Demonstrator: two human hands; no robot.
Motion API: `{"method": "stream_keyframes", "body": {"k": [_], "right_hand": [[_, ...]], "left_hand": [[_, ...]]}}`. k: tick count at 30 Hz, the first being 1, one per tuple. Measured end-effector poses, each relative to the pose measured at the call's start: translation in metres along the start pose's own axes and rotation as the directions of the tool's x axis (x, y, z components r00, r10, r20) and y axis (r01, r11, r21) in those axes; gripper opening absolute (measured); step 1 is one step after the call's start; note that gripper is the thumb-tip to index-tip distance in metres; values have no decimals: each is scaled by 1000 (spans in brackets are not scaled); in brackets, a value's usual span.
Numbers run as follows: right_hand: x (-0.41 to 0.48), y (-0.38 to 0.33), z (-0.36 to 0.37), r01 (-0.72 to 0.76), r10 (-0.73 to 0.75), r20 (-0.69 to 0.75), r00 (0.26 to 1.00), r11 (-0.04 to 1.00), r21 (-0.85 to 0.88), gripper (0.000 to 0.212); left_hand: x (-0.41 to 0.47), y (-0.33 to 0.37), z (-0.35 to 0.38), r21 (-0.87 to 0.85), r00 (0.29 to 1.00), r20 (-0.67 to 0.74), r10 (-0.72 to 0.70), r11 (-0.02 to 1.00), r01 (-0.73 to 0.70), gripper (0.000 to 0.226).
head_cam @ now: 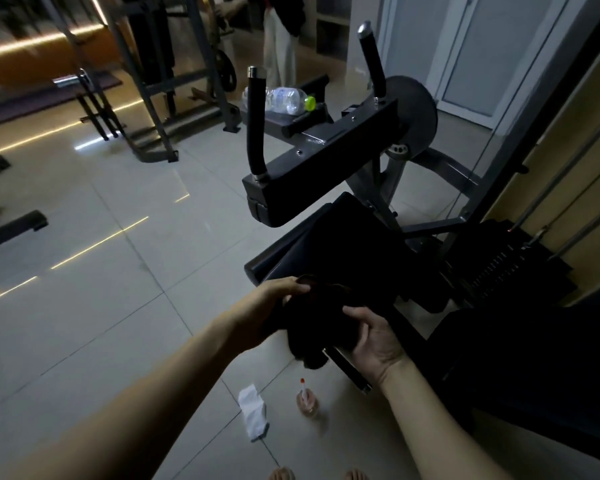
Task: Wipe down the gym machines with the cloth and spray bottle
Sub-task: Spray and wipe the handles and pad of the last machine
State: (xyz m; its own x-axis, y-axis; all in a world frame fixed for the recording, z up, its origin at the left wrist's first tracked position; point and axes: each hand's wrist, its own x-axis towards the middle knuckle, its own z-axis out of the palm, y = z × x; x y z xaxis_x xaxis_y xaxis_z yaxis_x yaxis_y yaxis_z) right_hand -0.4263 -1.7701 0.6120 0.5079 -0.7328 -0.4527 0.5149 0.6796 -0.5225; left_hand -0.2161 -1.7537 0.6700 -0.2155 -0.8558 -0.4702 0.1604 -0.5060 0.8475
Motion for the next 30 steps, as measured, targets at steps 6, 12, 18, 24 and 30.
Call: {"method": "stream_keyframes", "body": {"k": [6, 12, 18, 24, 30], "right_hand": [[3, -45, -14, -47, 64, 9, 998, 822, -567, 50], [14, -62, -28, -115, 7, -146, 989, 658, -744, 58], [23, -75, -56, -135, 110, -78, 991, 829, -542, 30], [35, -90, -46, -88, 109, 17, 994, 877, -473, 42], [34, -96, -20, -159, 389, -11, 921, 353, -922, 37]], "left_hand": [[-12, -8, -1, 385, 918, -394, 53, 916, 112, 28], [-16, -30, 13, 279, 748, -641, 172, 960, 19, 17], [-24, -38, 10, -77, 617, -787, 25, 987, -139, 18], [-43, -46, 4, -177, 644, -765, -13, 966, -190, 16], [-57, -28, -9, -94, 690, -720, 74, 975, -203, 12]]}}
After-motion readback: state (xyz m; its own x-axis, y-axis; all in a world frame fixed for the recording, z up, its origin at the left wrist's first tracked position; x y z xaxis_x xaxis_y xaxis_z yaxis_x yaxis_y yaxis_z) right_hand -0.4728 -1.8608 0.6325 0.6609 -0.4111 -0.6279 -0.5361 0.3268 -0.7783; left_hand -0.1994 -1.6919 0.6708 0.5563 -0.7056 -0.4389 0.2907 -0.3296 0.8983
